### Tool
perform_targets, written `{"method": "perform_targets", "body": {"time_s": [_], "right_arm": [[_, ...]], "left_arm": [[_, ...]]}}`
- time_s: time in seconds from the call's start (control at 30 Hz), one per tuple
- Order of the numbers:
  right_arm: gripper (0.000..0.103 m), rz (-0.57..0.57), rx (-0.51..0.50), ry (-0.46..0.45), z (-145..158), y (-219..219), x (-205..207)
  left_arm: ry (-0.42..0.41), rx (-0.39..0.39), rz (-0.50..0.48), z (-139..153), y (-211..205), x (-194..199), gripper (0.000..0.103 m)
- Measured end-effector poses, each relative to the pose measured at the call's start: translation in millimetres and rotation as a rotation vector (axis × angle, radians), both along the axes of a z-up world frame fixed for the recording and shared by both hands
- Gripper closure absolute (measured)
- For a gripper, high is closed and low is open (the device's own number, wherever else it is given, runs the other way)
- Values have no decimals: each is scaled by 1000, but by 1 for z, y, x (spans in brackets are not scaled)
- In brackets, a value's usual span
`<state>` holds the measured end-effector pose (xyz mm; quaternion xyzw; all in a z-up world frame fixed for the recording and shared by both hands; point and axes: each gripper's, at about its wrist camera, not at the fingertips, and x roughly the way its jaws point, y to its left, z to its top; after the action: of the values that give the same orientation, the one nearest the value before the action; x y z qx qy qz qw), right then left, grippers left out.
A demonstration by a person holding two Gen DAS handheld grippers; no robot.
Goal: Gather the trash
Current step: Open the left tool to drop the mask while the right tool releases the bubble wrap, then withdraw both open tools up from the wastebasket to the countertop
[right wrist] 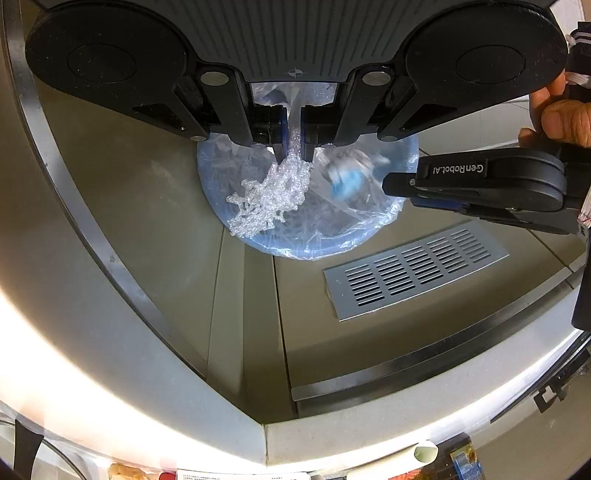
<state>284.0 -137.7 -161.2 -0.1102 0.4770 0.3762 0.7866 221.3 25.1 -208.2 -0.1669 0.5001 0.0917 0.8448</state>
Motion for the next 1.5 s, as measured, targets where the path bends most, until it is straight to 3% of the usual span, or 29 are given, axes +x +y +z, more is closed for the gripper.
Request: {"method": "perform_targets", "body": {"time_s": [0.5, 1.0, 1.03, 1.07, 1.1, 1.17, 1.5], "right_arm": [[96, 10, -12, 17, 0, 11, 4], [96, -19, 2, 7, -5, 17, 3], [94, -25, 0, 12, -6, 17, 4], [85, -33, 0, 18, -7, 17, 5], [65, -41, 5, 20, -7, 16, 5], [48, -50, 17, 16, -7, 14, 5], [48, -41, 7, 18, -7, 16, 2]], "left_arm": [[-21, 3, 43, 26, 10, -20, 78], [-26, -2, 60, 30, 18, -27, 78], [-26, -1, 59, 31, 19, -28, 78], [-26, -1, 59, 31, 21, -28, 78], [-26, -1, 58, 32, 22, -29, 78], [-27, 0, 58, 33, 24, -29, 78], [-39, 1, 59, 37, 26, -31, 78]]}}
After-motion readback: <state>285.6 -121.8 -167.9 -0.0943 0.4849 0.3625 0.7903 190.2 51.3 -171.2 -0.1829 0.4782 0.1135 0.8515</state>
